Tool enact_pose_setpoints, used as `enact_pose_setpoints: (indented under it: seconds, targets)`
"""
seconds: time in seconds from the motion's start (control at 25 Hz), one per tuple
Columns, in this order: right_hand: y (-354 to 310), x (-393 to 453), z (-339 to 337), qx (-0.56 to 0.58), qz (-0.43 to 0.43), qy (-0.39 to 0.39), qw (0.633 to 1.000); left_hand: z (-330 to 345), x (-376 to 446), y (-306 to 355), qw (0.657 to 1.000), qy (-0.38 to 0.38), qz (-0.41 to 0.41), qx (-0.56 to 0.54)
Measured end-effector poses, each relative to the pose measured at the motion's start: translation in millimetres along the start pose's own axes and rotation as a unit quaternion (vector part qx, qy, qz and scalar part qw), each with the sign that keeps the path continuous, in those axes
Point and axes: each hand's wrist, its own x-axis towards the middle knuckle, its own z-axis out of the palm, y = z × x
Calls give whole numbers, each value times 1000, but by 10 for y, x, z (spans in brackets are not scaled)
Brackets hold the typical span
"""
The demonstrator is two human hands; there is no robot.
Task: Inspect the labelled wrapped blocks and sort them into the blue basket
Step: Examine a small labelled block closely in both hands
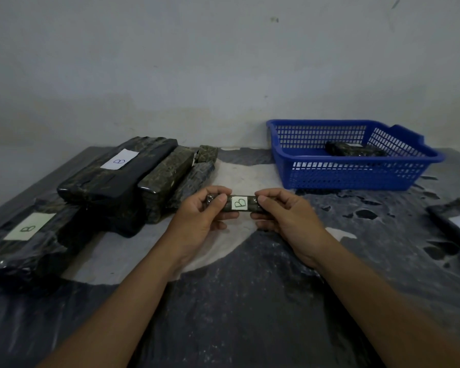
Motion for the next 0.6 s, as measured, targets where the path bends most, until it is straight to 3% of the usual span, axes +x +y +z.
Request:
enact_pose_setpoints:
  seconds: [0.6]
  targets:
    - [31,-50,68,-113,-29,45,992,52,-19,13,998,20,7,61]
